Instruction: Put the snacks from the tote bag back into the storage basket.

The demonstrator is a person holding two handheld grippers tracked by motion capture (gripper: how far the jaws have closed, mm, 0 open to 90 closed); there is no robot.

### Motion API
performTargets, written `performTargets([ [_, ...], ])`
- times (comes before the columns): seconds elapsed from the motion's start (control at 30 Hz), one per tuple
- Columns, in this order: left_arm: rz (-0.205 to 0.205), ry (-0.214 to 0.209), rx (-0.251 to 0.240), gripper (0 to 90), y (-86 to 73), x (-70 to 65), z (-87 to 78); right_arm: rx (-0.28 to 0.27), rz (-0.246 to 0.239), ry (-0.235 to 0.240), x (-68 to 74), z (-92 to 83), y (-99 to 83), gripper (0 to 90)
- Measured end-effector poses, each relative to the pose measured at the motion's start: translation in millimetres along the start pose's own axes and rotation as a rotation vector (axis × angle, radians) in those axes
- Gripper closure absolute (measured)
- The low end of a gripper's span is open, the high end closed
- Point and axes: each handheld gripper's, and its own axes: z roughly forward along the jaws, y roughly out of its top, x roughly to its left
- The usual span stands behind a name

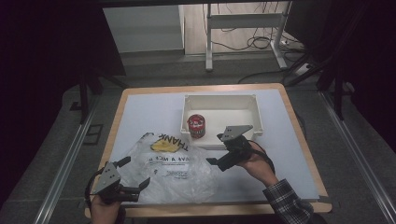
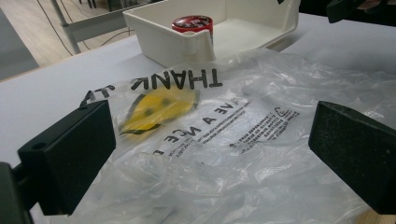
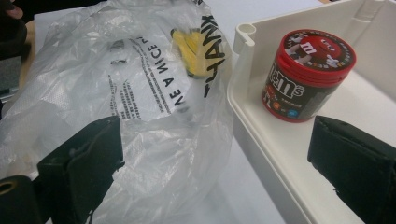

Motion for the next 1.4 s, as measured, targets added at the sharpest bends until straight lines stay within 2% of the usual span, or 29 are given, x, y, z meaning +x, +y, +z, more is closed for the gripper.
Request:
performTargets([
  [0.53,0.01,-0.007,0.004,0.6,0.7,-2.1,1.2,-0.009,0.021,-0.019,-1.3,-13.3,-12.1,3.7],
  [0.77,0.041,-0.01,0.025,0.6,2.1,-4.8,2.9,-0.011,0.028,-0.031,-2.6,-19.1,-19.0,3.7],
  [0.97,0.04,-0.007,0.023,0.6,2.2,-4.5,2.7,-0.001,0.031,-0.05,-2.9,-23.9,-25.9,3.7],
  [1.13,0.038,-0.005,0.025,0.6,2.1,-4.6,2.9,-0.001,0.052,-0.064,-4.5,-30.0,-32.0,3.7],
  [1.4,0.017,0.0,0.006,0.7,1.7,-3.4,2.0,0.011,0.067,-0.081,-5.0,-36.9,-41.3,3.7],
])
